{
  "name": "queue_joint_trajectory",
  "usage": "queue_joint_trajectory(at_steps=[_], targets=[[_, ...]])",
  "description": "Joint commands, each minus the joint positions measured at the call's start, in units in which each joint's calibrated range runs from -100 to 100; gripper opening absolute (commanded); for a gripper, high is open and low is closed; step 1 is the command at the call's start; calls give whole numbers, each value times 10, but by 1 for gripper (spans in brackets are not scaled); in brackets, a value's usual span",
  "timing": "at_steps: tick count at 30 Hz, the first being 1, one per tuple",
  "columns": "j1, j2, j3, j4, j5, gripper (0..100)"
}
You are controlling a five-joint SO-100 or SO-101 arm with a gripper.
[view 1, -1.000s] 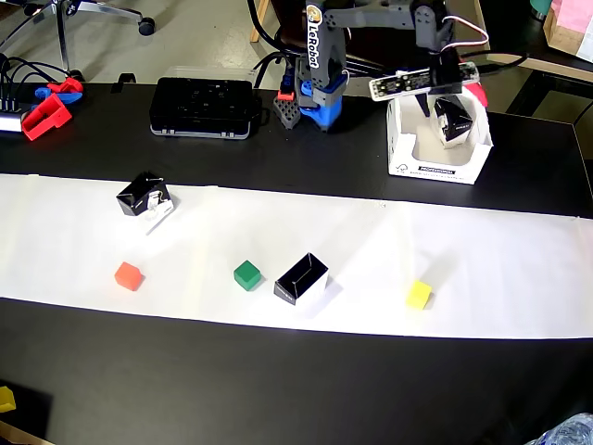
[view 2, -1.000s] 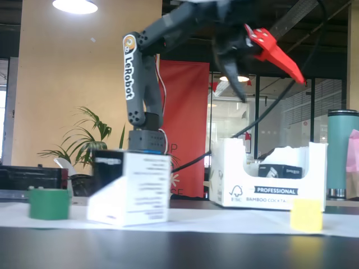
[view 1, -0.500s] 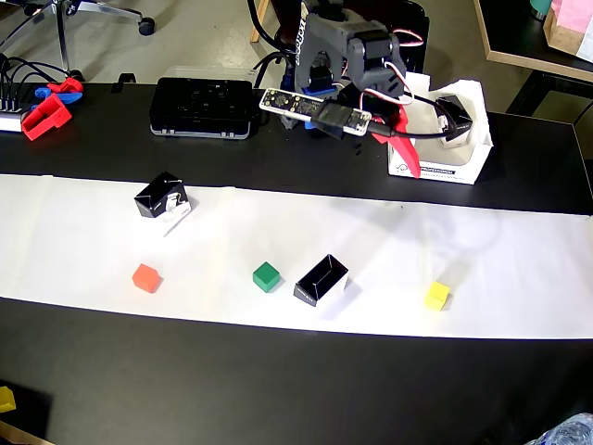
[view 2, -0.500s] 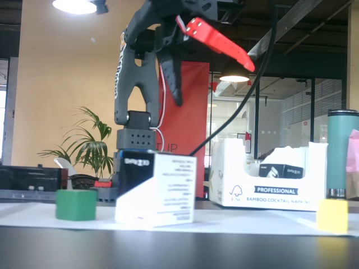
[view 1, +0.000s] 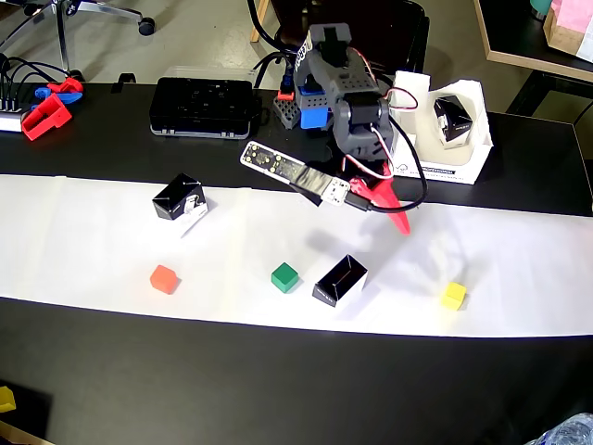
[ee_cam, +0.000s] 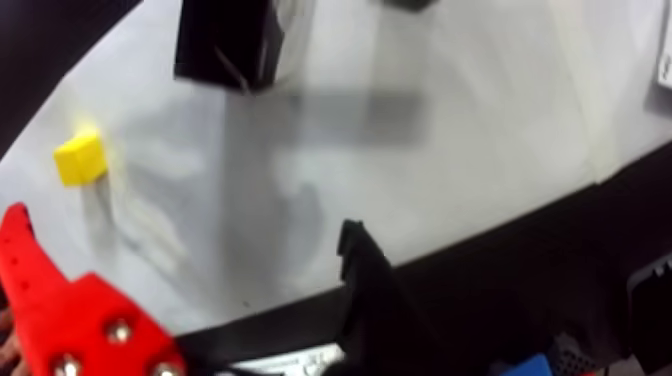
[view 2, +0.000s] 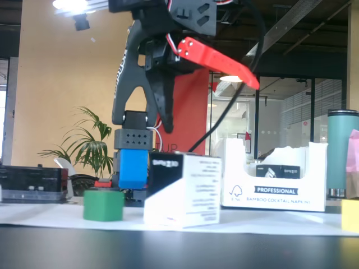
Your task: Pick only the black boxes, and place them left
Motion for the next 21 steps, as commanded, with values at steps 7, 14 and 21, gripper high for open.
queue_joint_trajectory(at_steps=[7, 14, 21], targets=[[48, 145, -264, -33, 28, 59], [15, 291, -403, -35, 24, 46], [-29, 357, -487, -35, 23, 15]])
